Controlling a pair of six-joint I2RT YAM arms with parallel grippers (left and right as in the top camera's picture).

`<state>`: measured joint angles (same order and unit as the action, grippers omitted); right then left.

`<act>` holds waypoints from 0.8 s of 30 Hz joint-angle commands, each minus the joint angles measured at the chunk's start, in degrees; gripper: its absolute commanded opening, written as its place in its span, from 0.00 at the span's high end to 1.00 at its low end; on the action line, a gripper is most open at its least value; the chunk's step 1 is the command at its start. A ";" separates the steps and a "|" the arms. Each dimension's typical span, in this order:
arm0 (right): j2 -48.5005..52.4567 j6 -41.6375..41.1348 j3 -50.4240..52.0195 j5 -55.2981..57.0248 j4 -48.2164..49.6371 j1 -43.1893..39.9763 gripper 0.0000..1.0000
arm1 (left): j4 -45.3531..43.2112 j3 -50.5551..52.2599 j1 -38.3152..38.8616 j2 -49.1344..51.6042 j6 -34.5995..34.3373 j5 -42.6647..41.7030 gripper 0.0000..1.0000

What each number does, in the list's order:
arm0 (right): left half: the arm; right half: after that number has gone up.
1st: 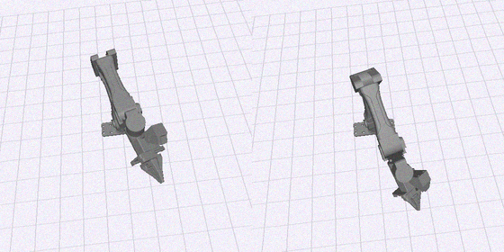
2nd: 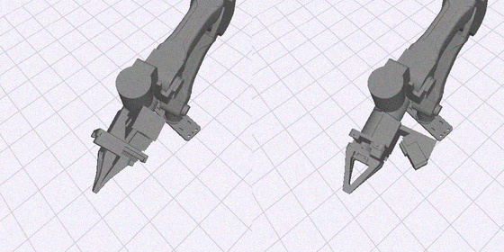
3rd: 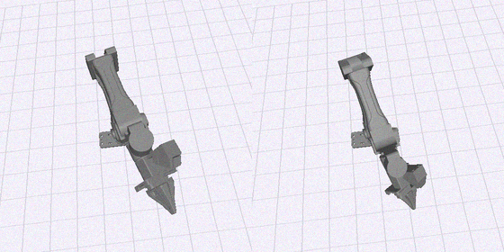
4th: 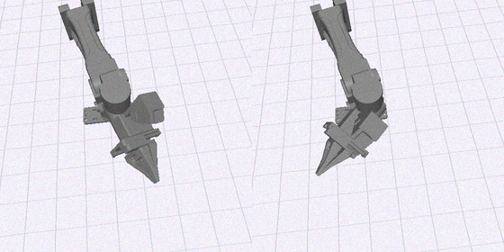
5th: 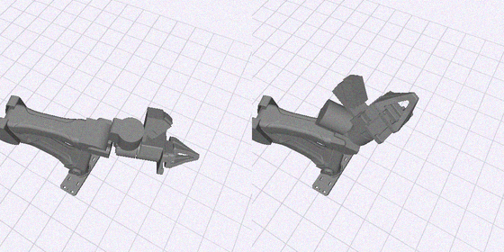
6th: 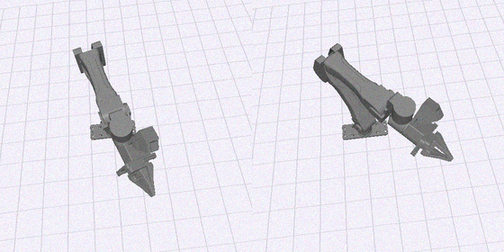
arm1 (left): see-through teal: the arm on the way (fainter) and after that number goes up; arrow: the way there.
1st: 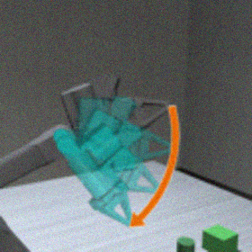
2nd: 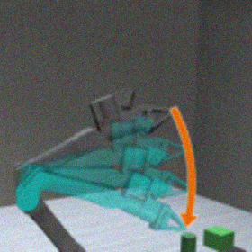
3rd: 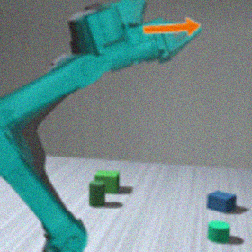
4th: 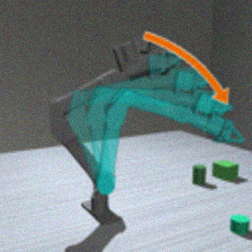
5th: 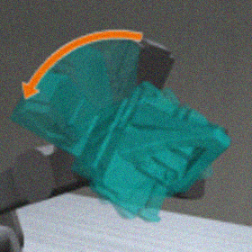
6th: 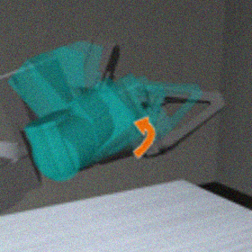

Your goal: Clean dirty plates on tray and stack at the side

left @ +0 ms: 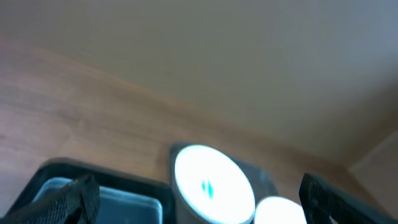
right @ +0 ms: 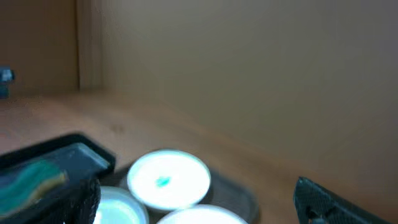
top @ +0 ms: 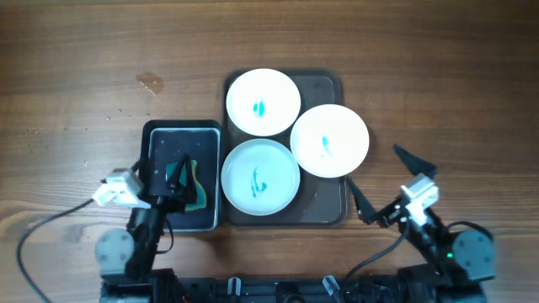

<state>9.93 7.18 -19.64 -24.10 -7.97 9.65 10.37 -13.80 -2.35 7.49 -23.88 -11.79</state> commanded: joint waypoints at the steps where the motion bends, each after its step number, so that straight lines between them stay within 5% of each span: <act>1: 13.81 -5.09 -16.57 -1.29 -8.90 -0.20 0.00 | 10.80 -16.02 0.33 11.98 1.20 -1.27 0.00; 6: 36.11 -9.70 -40.54 -6.08 -30.82 -0.17 0.00 | 36.48 -40.76 0.33 34.12 1.20 -1.25 0.00; 9: 44.57 -15.93 -46.49 -11.30 -32.87 -0.17 0.00 | 46.45 -49.94 0.33 43.95 2.67 -1.25 0.00; 13: 52.30 -25.24 -46.71 -16.11 -33.62 -0.07 0.00 | 53.44 -51.78 0.33 51.89 4.63 -3.82 0.00; 18: 60.67 -25.35 -44.59 -7.65 -42.05 6.67 0.21 | 60.39 -51.67 0.33 60.87 4.66 -2.21 0.02; 24: 70.58 -32.83 -40.35 11.65 -42.64 25.03 0.26 | 61.86 -51.71 0.31 66.51 5.51 -0.37 0.24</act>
<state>75.48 -20.36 -61.78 -24.23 -50.61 27.88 72.07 -64.88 -2.35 73.52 -19.86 -13.28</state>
